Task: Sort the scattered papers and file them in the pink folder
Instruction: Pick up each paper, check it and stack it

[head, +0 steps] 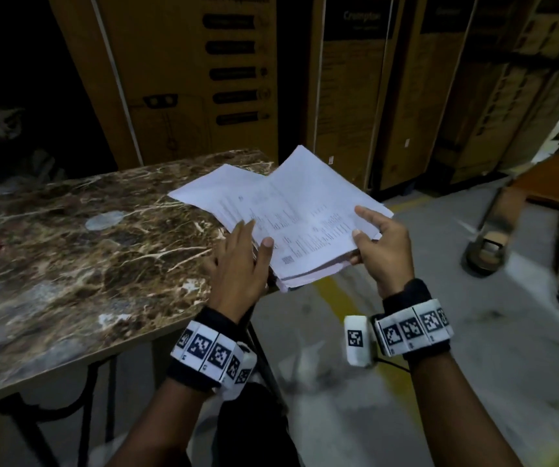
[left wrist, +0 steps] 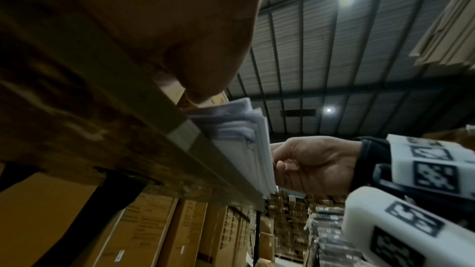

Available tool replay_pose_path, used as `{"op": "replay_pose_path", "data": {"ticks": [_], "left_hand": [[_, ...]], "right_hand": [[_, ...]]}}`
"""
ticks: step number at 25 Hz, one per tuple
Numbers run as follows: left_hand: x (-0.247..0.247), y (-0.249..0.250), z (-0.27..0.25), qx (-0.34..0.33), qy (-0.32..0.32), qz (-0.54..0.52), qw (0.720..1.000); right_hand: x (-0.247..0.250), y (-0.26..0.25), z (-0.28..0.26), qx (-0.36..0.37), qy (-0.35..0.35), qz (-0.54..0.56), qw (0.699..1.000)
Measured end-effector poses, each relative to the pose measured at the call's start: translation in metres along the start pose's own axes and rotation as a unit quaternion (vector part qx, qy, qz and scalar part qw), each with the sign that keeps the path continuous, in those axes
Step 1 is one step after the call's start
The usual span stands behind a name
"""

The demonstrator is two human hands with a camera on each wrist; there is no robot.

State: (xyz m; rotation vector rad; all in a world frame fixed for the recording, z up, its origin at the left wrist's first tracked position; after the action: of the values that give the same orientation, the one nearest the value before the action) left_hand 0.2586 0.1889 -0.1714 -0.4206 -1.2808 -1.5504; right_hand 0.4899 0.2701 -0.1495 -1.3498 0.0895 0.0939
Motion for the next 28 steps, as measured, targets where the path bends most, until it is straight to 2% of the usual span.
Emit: {"op": "replay_pose_path", "data": {"ticks": [2, 5, 10, 15, 20, 23, 28], "left_hand": [[-0.002, 0.003, -0.004, -0.008, -0.015, 0.029, 0.999], [-0.001, 0.003, -0.006, -0.019, -0.004, 0.060, 0.998], [0.000, -0.007, -0.007, -0.024, 0.009, 0.022, 0.999], [0.007, -0.003, -0.006, -0.003, -0.007, 0.046, 0.999], [0.008, -0.005, -0.005, 0.008, -0.040, 0.059, 0.997], [0.006, -0.006, -0.002, 0.006, -0.081, 0.060, 0.995], [0.027, 0.001, 0.003, -0.032, -0.111, 0.092, 0.989]], "right_hand": [[0.004, 0.006, 0.005, -0.023, -0.006, -0.016, 1.000], [0.006, 0.009, 0.005, -0.043, -0.013, -0.022, 0.999], [0.009, 0.008, 0.009, -0.053, -0.018, -0.003, 0.998], [0.009, 0.012, 0.008, -0.065, -0.051, -0.031, 0.996], [0.016, 0.006, 0.004, -0.017, -0.001, -0.126, 0.992], [0.016, 0.002, 0.001, 0.050, 0.014, -0.232, 0.971], [0.018, -0.011, 0.000, 0.066, 0.047, -0.264, 0.961]]}}
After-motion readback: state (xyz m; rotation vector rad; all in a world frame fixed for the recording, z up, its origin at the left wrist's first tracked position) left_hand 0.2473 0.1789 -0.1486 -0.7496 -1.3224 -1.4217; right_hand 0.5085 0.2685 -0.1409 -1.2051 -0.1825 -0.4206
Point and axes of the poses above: each hand's wrist, its own z-axis towards the middle knuckle, its own x-axis out of the back of the hand, y = z × x, the point moved 5 cm from there along z, towards the middle knuckle, and after that the axes turned 14 degrees about z, right-handed, at the moved point
